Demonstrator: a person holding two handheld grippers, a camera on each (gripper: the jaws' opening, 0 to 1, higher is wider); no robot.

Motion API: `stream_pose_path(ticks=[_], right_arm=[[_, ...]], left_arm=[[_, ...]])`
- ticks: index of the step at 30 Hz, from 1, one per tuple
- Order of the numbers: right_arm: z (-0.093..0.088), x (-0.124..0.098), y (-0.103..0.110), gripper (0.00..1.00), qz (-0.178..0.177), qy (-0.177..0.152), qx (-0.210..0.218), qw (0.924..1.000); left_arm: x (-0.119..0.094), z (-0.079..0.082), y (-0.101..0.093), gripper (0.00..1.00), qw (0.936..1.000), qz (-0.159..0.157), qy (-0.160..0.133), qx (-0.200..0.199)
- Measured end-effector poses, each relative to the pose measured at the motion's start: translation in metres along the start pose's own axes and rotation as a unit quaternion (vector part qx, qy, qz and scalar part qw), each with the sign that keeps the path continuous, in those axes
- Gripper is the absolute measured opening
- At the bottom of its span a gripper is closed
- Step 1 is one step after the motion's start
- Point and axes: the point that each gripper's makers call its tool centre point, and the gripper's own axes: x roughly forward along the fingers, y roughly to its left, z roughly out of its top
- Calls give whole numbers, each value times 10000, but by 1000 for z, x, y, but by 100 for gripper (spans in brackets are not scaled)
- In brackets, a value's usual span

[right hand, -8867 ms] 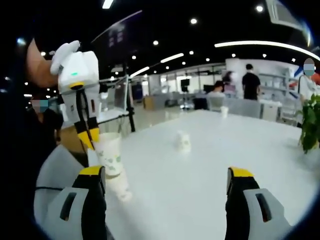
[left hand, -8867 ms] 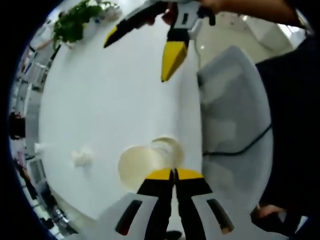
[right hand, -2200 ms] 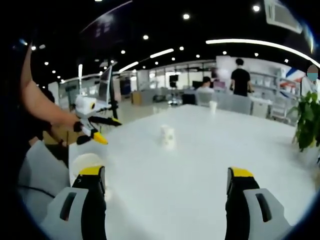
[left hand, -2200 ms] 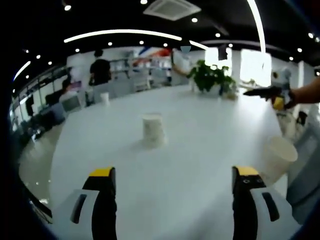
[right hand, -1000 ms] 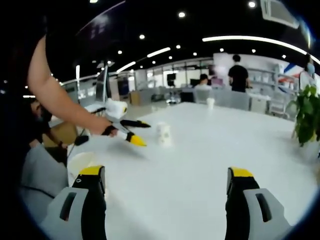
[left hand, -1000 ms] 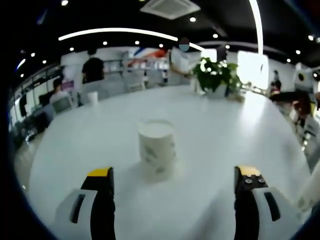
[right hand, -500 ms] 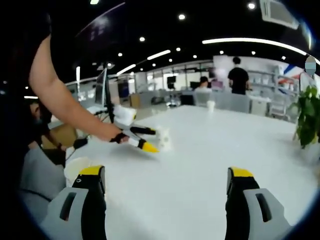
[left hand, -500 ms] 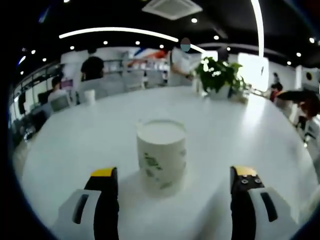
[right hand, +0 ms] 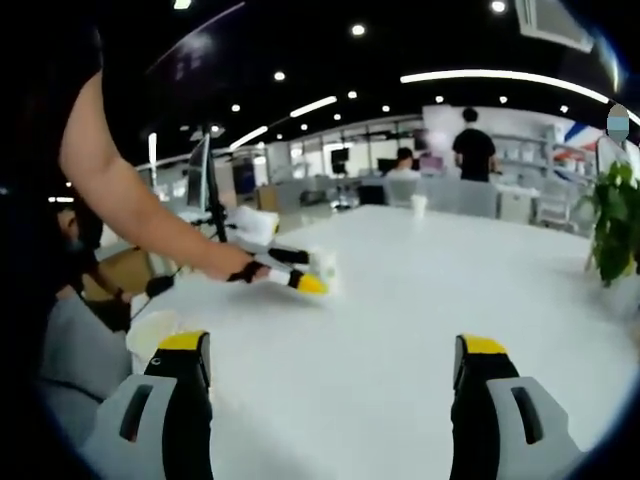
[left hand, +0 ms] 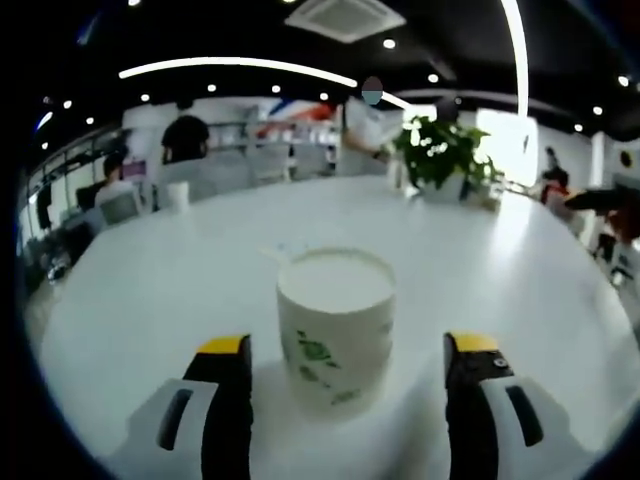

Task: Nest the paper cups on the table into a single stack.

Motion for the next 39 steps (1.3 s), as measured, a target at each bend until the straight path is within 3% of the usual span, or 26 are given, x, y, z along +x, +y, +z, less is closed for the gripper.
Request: stream_pose_path(ticks=[4, 11, 27, 39], right_arm=[[-2, -1, 1, 100, -12, 24, 0, 10000], [-4, -4, 1, 99, -30, 47, 14, 10000], [-2, -6, 3, 98, -53, 29, -6, 10000], [0, -6, 6, 97, -20, 25, -29, 10000]], left_arm=[[3, 0, 2, 66, 10000, 40, 46, -31], [3, -7, -3, 41, 9996, -46, 273, 57], [4, -8, -6, 39, 9995, -154, 253, 142], [-2, 14, -4, 39, 9997, -190, 166, 47]])
